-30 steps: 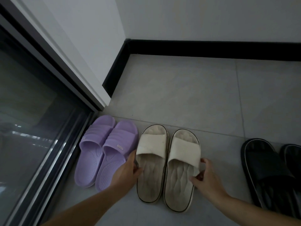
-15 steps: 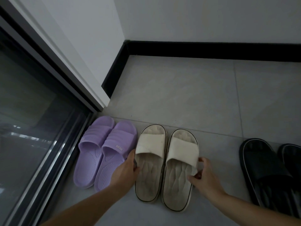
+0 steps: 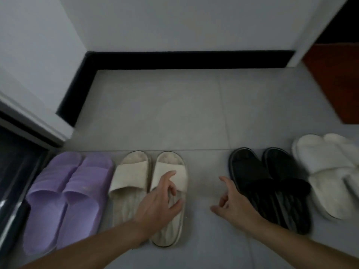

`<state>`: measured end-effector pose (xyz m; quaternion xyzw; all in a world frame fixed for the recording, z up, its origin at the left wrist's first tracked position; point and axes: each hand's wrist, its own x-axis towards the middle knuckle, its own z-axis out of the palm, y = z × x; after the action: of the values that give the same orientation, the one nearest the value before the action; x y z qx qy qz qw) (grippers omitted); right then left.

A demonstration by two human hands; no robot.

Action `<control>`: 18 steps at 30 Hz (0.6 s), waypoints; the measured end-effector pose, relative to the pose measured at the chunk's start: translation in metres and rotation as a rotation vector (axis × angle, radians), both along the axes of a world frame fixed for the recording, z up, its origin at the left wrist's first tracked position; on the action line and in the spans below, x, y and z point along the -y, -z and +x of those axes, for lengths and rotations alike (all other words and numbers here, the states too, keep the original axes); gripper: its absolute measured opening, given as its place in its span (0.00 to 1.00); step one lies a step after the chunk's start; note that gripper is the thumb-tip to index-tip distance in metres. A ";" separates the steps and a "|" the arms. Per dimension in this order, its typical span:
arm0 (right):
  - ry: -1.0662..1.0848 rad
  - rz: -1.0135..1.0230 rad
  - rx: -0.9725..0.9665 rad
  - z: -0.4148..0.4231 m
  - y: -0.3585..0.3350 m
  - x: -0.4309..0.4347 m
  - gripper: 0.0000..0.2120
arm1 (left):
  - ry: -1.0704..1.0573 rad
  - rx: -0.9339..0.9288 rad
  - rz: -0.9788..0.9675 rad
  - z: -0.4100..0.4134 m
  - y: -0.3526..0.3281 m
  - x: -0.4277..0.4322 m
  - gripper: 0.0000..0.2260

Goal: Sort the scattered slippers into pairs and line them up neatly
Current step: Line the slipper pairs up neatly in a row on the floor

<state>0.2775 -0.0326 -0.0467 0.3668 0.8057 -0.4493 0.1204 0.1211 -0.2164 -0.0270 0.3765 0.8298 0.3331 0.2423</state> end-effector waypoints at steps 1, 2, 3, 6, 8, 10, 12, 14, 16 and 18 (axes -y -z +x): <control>0.027 0.046 0.008 0.016 -0.006 -0.013 0.43 | 0.070 0.003 -0.026 0.006 0.000 -0.023 0.31; 0.047 0.110 0.021 0.031 -0.012 -0.028 0.42 | 0.128 0.011 -0.063 0.013 0.000 -0.045 0.32; 0.068 0.191 0.034 0.044 -0.017 -0.043 0.39 | 0.166 0.031 -0.112 0.020 0.001 -0.066 0.32; 0.250 0.421 0.054 0.077 -0.026 -0.092 0.33 | 0.233 0.117 -0.310 0.047 0.007 -0.113 0.32; 0.407 0.510 0.096 0.098 -0.023 -0.122 0.31 | 0.251 0.135 -0.409 0.067 0.016 -0.136 0.30; 0.487 0.507 0.164 0.119 -0.008 -0.143 0.31 | 0.145 0.150 -0.392 0.088 0.029 -0.157 0.27; 0.462 0.473 0.196 0.129 0.008 -0.153 0.26 | 0.008 0.131 -0.360 0.106 0.039 -0.174 0.23; 0.382 0.480 0.229 0.127 0.018 -0.155 0.16 | -0.054 0.037 -0.378 0.114 0.048 -0.181 0.17; 0.326 0.484 0.234 0.121 0.018 -0.155 0.10 | -0.119 -0.014 -0.387 0.114 0.052 -0.176 0.15; 0.265 0.457 0.187 0.111 0.017 -0.152 0.07 | -0.166 -0.054 -0.379 0.106 0.053 -0.165 0.16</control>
<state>0.3882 0.1190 -0.0638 0.5263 0.8166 -0.2318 0.0487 0.2271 -0.0518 -0.0802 0.2632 0.9121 0.1795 0.2581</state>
